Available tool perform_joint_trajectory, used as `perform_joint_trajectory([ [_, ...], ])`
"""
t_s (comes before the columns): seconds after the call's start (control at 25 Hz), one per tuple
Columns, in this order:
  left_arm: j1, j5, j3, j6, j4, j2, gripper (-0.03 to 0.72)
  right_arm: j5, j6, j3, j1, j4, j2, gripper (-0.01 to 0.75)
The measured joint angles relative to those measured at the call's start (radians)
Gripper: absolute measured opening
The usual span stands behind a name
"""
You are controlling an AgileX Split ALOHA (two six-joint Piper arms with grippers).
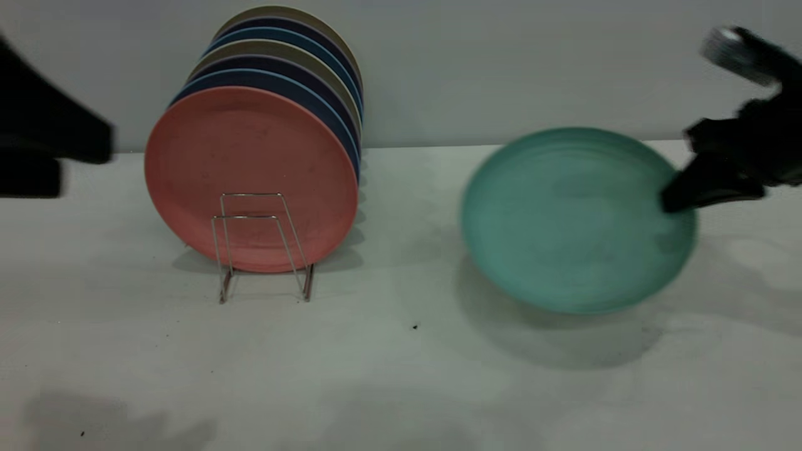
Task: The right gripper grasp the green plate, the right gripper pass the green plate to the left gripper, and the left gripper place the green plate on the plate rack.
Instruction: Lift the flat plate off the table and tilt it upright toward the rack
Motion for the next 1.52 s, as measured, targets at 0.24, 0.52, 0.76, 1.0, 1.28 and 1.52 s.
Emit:
perform_joint_trajectory([
  [0.24,0.000,0.030,-0.001,0.409,-0.404,0.194,0.497,0.072,-0.005,0.000,0.141,0.048,0.001,0.015],
  [0.52,0.000,0.079,-0.002,0.536,-0.526,0.342,0.497,0.137,-0.005,0.000,0.266,0.095,0.001,0.015],
  [0.76,0.000,0.079,-0.002,0.558,-0.530,0.390,0.497,0.172,-0.010,0.000,0.344,0.139,-0.004,0.015],
  [1.0,0.000,0.078,-0.002,0.562,-0.531,0.392,0.493,0.253,-0.057,0.000,0.419,0.267,-0.005,0.015],
  [1.28,0.000,0.073,-0.003,0.573,-0.532,0.392,0.129,0.246,-0.128,0.000,0.443,0.343,-0.006,0.148],
  [1.52,-0.003,-0.006,-0.072,0.665,-0.442,0.392,0.105,0.318,-0.119,0.000,0.340,0.261,-0.006,0.642],
])
